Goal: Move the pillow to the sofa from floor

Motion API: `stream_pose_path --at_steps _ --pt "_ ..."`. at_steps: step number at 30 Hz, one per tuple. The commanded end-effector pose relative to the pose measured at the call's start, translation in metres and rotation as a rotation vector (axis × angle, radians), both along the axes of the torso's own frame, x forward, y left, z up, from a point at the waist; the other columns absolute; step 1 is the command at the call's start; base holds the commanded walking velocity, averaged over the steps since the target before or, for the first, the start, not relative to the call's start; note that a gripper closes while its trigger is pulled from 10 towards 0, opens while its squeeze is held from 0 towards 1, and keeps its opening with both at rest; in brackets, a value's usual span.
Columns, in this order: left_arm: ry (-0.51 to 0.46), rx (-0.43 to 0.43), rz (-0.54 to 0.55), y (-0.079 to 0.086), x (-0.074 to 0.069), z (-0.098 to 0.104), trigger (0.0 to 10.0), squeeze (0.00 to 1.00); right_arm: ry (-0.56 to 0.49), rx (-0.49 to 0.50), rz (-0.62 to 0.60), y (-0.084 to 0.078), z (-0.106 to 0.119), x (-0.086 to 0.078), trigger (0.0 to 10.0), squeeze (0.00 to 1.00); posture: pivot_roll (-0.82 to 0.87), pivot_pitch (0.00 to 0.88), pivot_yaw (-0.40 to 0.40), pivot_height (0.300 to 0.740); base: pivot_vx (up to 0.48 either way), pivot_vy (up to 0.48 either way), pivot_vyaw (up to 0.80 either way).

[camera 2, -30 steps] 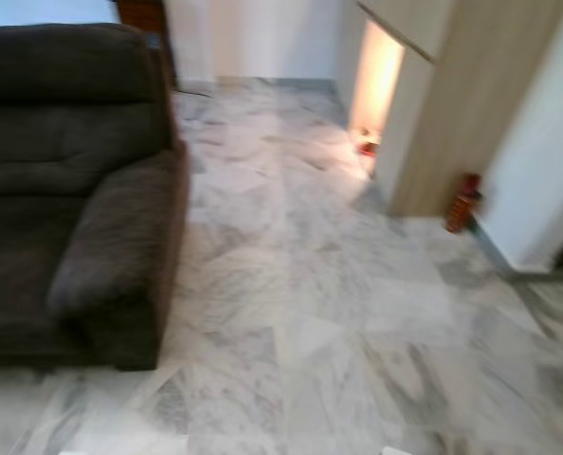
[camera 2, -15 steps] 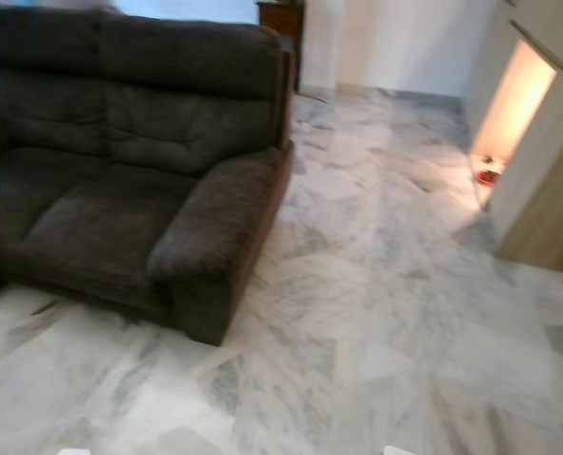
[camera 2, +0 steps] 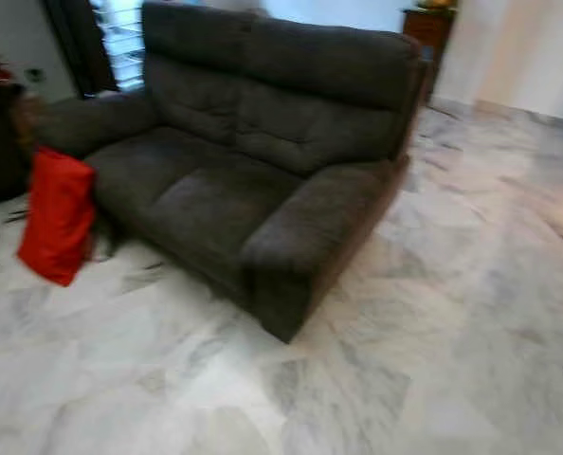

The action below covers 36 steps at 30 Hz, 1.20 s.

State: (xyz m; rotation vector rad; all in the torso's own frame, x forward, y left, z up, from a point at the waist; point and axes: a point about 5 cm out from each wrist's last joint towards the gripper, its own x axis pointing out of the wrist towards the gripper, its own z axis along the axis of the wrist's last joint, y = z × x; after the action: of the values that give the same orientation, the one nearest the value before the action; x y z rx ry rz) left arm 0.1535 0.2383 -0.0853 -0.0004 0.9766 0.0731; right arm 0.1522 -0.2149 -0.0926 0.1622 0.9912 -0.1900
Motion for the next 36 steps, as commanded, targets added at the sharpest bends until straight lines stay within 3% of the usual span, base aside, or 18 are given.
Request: stream_pose_path --at_steps 1,4,16,36 --pt "0.022 0.007 0.013 0.005 -0.0074 -0.0017 10.0 0.0 -0.013 0.011 0.014 0.0069 0.0011 0.0059 10.0 0.0 0.05 0.081 -0.016 0.74 0.0 0.0 0.8" --pt "0.021 0.008 0.013 0.0053 -0.0074 -0.0016 10.0 0.0 -0.011 0.012 0.011 0.0072 0.0009 0.0058 10.0 0.0 0.05 0.08 -0.016 0.74 0.0 0.0 0.8" --pt "0.005 0.001 0.028 0.0058 -0.0059 -0.0007 10.0 0.0 -0.028 0.025 -0.059 0.0031 0.0022 0.0071 10.0 0.0 0.05 0.082 -0.015 0.74 0.0 0.0 0.0" --pt "0.027 0.015 0.014 0.0067 -0.0077 -0.0015 10.0 0.0 -0.006 0.032 -0.03 0.0067 0.0004 0.0048 10.0 0.0 0.05 0.085 -0.014 0.74 0.0 0.0 -0.8"
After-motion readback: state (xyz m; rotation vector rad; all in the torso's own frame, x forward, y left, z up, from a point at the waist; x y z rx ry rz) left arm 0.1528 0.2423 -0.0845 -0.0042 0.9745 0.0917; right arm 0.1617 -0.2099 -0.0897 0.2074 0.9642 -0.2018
